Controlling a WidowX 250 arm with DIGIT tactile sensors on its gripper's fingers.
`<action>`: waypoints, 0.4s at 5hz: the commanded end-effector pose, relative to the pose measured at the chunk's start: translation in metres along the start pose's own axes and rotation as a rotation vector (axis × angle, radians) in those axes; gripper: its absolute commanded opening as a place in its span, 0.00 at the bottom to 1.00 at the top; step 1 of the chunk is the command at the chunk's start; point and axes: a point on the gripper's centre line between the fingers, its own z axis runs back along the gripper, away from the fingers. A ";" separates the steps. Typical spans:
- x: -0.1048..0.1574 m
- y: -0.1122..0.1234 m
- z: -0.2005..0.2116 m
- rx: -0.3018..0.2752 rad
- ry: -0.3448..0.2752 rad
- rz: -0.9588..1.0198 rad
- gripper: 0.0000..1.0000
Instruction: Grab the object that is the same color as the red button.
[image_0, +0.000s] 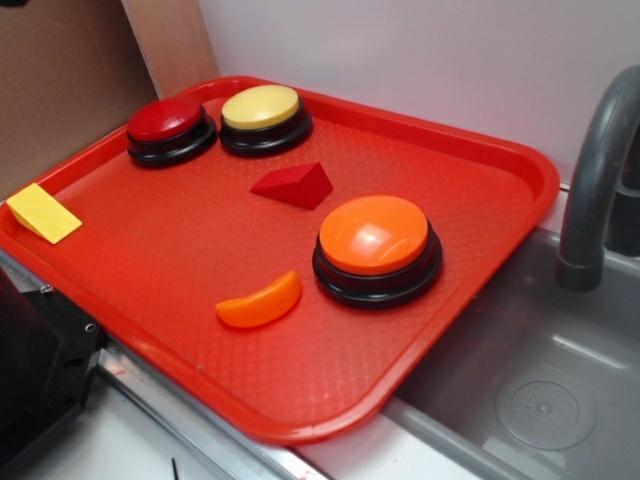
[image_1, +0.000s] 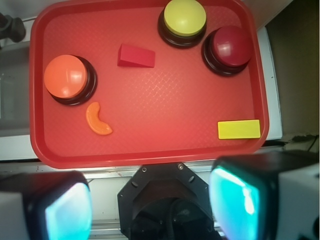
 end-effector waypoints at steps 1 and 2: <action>0.000 0.000 0.000 0.000 0.000 0.000 1.00; 0.048 -0.010 -0.026 -0.042 -0.079 -0.097 1.00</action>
